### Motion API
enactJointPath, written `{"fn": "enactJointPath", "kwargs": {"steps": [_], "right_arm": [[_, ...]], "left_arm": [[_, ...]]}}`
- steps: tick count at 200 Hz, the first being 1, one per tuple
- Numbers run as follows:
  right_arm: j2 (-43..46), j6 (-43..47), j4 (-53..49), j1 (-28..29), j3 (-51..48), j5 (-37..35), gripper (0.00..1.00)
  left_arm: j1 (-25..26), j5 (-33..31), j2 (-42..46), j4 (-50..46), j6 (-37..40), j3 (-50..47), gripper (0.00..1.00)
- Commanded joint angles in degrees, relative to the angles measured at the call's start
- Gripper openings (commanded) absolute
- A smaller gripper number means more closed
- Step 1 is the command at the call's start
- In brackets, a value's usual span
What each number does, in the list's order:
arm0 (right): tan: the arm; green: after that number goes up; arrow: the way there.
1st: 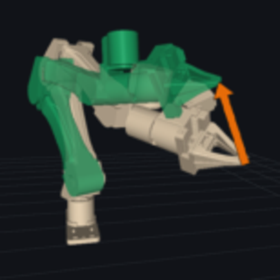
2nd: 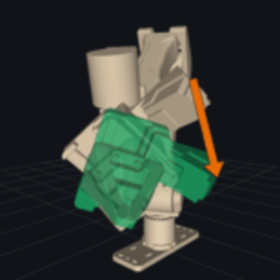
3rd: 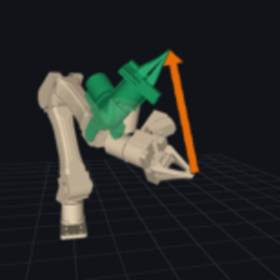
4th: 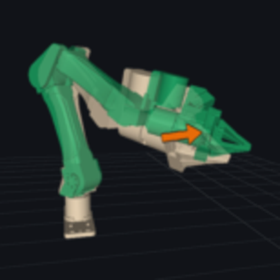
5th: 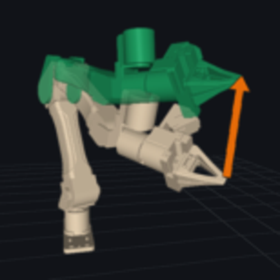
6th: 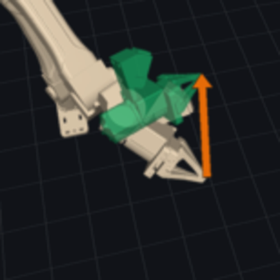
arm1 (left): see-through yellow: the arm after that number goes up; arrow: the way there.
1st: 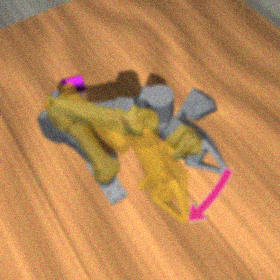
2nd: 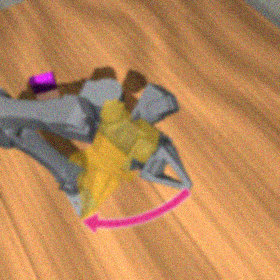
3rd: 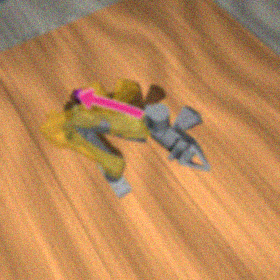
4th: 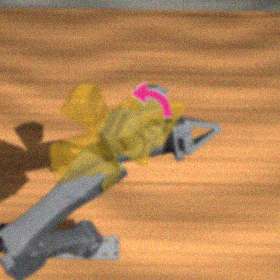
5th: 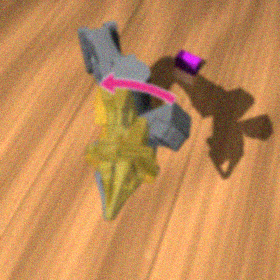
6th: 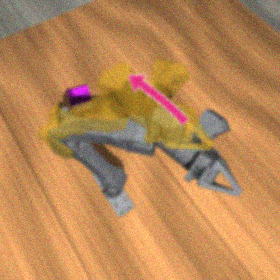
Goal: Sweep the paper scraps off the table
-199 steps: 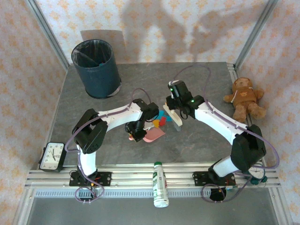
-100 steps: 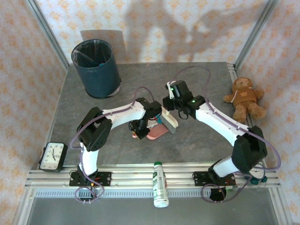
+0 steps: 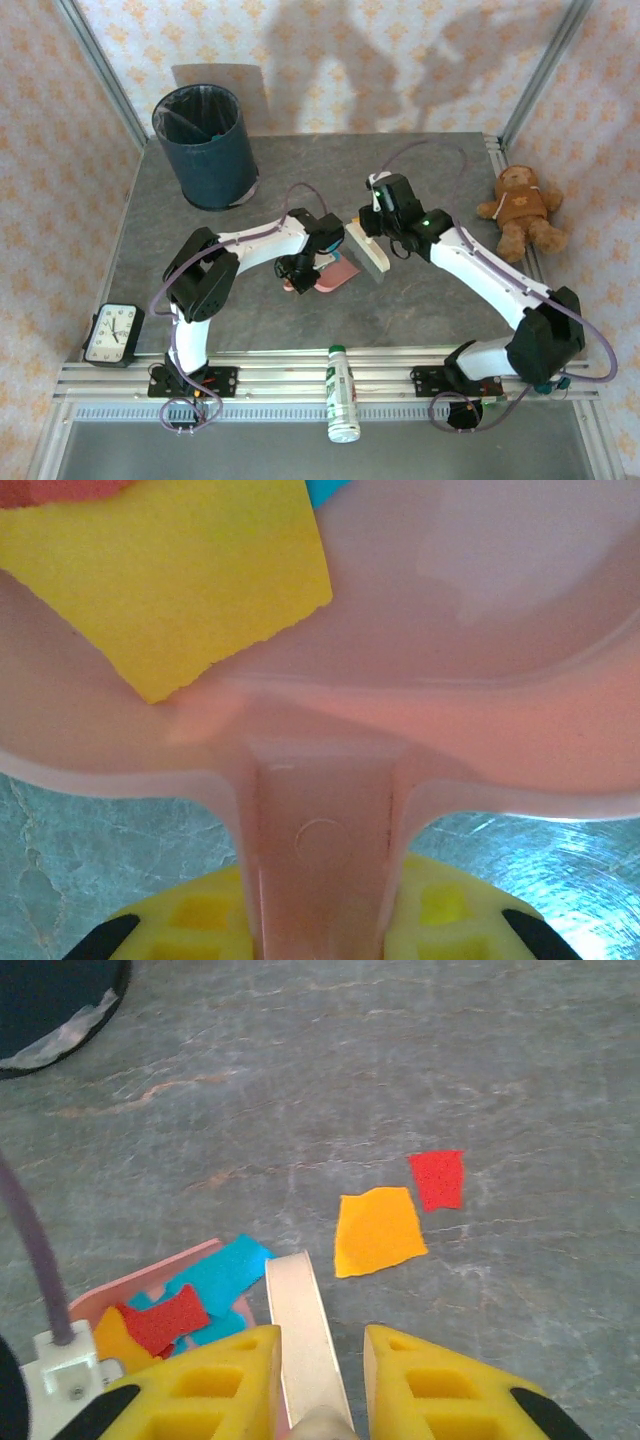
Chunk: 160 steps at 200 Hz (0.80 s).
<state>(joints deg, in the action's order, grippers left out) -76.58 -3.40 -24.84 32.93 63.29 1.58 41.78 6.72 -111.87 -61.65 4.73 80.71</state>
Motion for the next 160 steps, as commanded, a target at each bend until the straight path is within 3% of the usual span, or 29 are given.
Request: {"fn": "enactJointPath", "kwargs": {"steps": [1, 33, 91, 160], "right_arm": [[2.98, -3.09, 4.55, -1.95, -1.69, -7.76, 0.00], [3.15, -4.37, 7.89, -4.64, -2.65, -18.22, 0.00], [-2.62, 1.25, 15.01, -6.17, 0.02, -31.47, 0.00], [-14.35, 8.46, 22.42, -6.84, 5.03, -27.25, 0.00]], "left_arm": [[-0.91, -2.83, 2.09, -0.09, -1.30, -1.36, 0.00], [-1.17, -2.74, 2.10, 0.13, -1.06, -1.43, 0.00], [-1.16, -2.51, 2.10, -0.09, -1.04, -1.25, 0.00], [-1.09, -1.99, 2.10, 0.45, -1.02, -1.56, 0.00]]}}
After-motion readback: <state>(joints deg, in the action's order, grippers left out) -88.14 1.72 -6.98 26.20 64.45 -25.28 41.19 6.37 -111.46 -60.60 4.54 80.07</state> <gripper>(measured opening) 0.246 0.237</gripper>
